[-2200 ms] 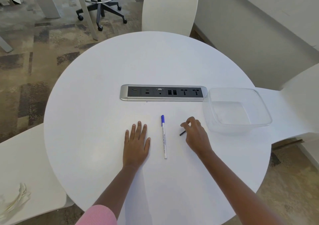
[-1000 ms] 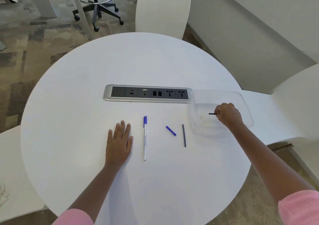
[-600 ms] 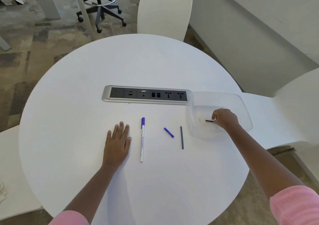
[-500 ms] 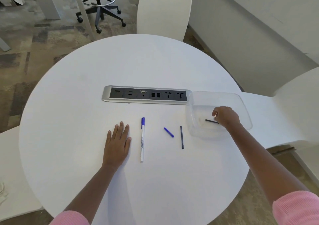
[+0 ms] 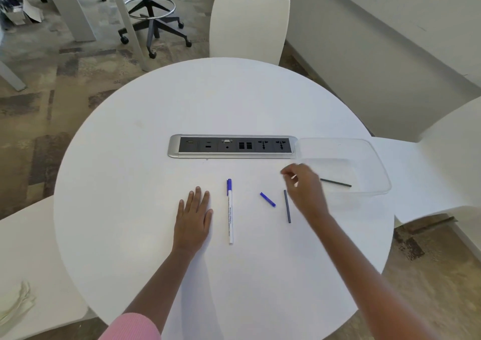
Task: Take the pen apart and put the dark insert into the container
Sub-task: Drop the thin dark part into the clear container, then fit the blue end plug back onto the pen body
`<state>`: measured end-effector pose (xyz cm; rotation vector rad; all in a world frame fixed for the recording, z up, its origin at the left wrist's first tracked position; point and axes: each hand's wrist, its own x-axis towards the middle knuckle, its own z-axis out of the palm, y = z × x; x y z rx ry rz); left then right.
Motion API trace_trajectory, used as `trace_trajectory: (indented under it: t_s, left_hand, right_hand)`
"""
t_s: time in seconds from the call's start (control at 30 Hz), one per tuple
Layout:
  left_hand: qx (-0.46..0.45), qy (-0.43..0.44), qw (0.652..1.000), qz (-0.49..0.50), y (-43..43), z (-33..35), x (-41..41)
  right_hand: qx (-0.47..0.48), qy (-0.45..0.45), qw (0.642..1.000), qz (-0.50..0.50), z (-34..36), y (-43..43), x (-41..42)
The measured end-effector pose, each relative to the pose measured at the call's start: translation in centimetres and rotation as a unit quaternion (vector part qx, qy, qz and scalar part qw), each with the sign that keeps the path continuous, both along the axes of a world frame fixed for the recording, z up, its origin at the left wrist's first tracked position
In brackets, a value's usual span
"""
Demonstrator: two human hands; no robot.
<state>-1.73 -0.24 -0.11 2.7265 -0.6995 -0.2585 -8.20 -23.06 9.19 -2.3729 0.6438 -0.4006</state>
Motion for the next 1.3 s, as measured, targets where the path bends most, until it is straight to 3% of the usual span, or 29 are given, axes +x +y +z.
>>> trace_trajectory:
  t_s: [0.47,0.67,0.9,1.0,1.1,1.3]
  left_hand:
    - [-0.011,0.006,1.000,-0.020,0.7,-1.2,1.0]
    - [-0.042,0.023,0.999,-0.007,0.6,-0.7,0.9]
    - [-0.211,0.077,0.971,0.079,-1.0,1.7,0.0]
    - [-0.313,0.229,0.909,0.152,-2.1,3.2,-0.4]
    - [-0.418,0.400,0.789,0.207,-2.9,4.0,-0.6]
    - [-0.521,0.522,0.607,0.295,-3.1,4.6,-0.8]
  right_hand:
    - [0.086,0.235,0.968,0.018,-6.0,10.6,1.4]
    - [0.093,0.250,0.964,-0.008,-6.1,11.3,1.5]
    - [0.213,0.176,0.960,-0.051,-5.1,10.6,1.4]
    - [0.244,0.138,0.959,-0.037,-4.5,10.3,1.2]
    - [0.242,0.104,0.965,-0.007,-3.9,10.0,0.7]
    - [0.210,0.089,0.974,0.012,-3.4,8.4,-0.1]
